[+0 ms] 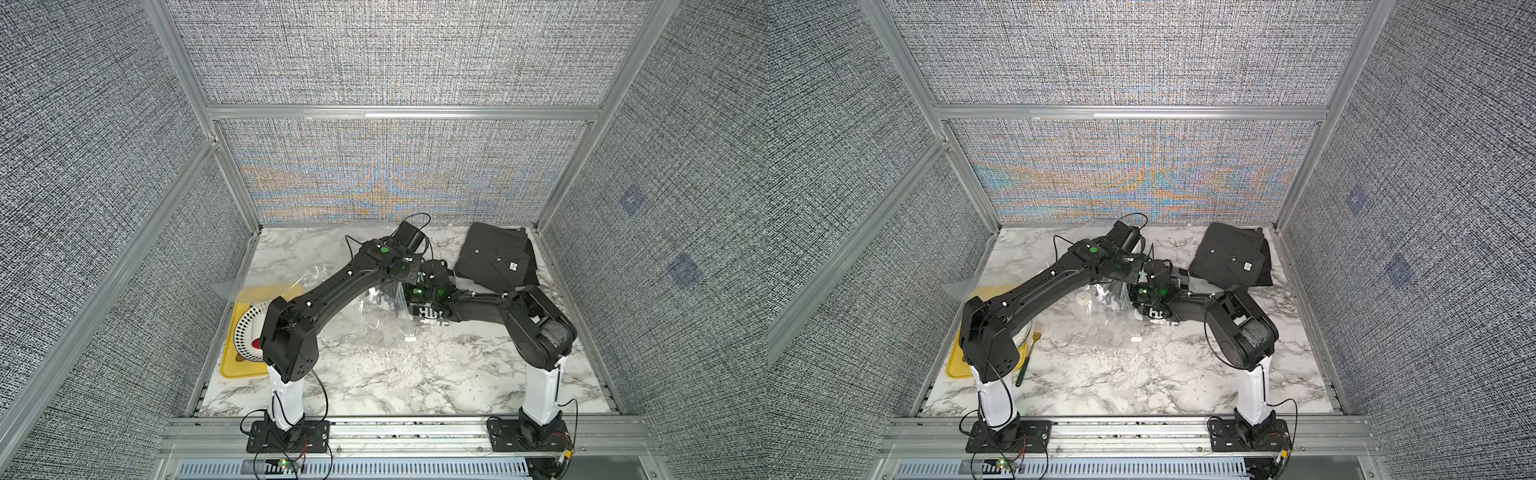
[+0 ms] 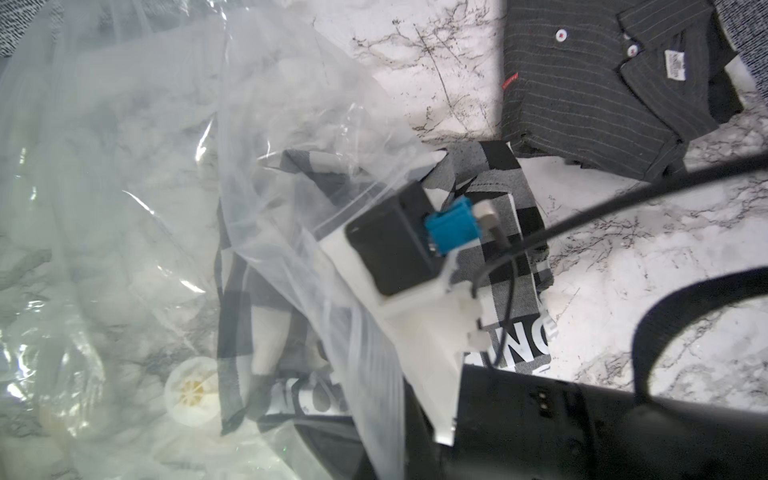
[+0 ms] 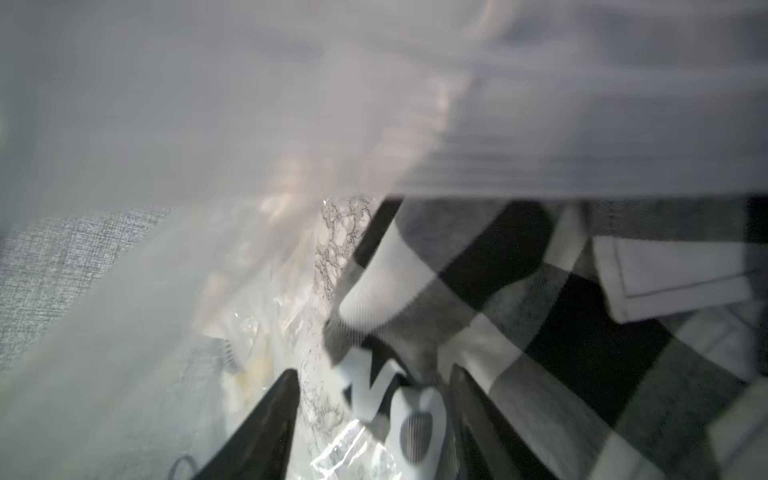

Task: Place the folded shirt into the vacuum bag
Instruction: Place the shirt in the vacuum bag.

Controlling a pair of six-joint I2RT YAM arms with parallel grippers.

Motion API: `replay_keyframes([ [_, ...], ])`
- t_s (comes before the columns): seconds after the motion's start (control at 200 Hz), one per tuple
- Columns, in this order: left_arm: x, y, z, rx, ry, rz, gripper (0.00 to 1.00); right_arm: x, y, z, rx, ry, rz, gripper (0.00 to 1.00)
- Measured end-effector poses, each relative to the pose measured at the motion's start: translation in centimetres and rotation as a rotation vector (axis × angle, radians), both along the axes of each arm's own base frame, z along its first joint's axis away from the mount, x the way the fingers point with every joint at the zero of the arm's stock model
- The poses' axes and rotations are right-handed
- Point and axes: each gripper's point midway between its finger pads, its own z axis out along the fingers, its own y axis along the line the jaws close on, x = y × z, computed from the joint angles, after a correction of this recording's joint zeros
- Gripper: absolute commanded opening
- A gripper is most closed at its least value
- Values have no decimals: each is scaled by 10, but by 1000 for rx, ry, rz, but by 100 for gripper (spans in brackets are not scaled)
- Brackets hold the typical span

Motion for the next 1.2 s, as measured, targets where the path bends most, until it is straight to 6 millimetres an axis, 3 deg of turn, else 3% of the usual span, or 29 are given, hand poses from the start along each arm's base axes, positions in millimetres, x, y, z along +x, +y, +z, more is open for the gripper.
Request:
replay_keyframes([
  [0.19, -2, 3, 9, -10, -15, 2, 0, 6, -36, 13, -58, -59, -54, 80],
  [0.37, -1, 1, 20, -24, -28, -4, 0, 35, -64, 14, -125, -110, -101, 80],
  [0.495, -1, -7, 34, -61, -38, -37, 0, 53, -55, 23, -169, -199, -69, 79],
  [0.706, -2, -24, 48, -119, -39, -87, 0, 59, -36, 6, -250, -231, -10, 79],
  [0.956, -11, -35, 37, -117, -5, -121, 0, 72, -12, -28, -308, -184, 5, 80],
  [1.031, -14, -29, 24, -80, 15, -109, 0, 67, -1, -44, -320, -156, 23, 80],
  [1.126, -19, -23, 4, -41, 31, -103, 0, 60, -1, -69, -353, -104, 10, 81],
  [1.201, -24, -19, -2, -29, 25, -102, 0, 61, 3, -73, -359, -112, -5, 80],
])
